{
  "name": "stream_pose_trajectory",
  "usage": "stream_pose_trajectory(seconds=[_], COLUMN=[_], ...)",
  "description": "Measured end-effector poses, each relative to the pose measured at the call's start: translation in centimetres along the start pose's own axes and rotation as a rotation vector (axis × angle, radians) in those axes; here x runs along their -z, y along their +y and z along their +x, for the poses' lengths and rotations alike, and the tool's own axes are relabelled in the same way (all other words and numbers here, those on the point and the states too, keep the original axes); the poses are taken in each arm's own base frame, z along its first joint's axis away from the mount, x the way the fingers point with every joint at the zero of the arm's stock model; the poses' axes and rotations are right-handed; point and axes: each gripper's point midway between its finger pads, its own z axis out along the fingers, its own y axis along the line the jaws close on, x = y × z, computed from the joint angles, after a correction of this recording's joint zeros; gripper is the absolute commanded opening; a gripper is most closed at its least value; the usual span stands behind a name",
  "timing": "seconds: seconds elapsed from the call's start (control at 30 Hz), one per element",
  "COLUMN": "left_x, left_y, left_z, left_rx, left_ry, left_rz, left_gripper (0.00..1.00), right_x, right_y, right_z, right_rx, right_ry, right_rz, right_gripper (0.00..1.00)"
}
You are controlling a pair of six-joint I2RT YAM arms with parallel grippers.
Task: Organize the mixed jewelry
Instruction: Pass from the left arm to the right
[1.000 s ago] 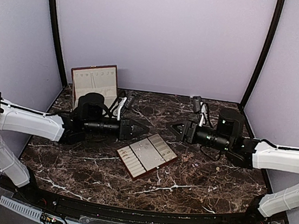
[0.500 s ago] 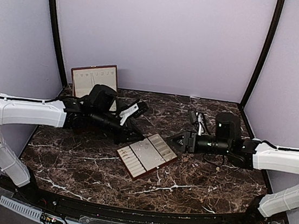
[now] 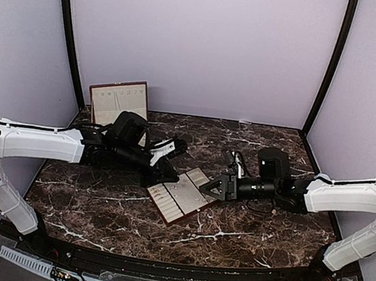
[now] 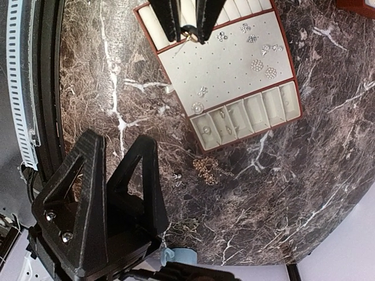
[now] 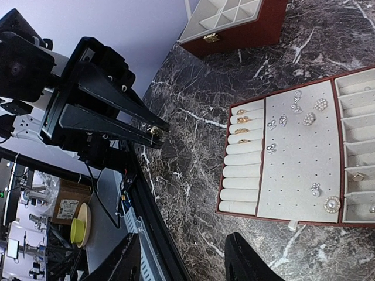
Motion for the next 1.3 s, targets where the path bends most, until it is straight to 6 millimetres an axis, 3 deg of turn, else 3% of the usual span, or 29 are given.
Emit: stream_pose_trajectory(seconds=[0.7, 1.3], left_x=[-0.6, -0.8], left_y=[-2.1, -2.7], left_z=[0.4, 0.4], left_rx=[-0.077, -0.074], left_ry=[0.022, 0.021], left_rz=[0.043, 0.063], left_gripper=[0.00, 0.00], right_x=[-3.7, -4.2], right_y=[2.1, 1.5], right_z=[-0.4, -0.9], right_rx=[0.019, 0.030], right_ry=[0.045, 0.020], right_rz=[-0.104, -0.069], right_gripper=[0.25, 0.30])
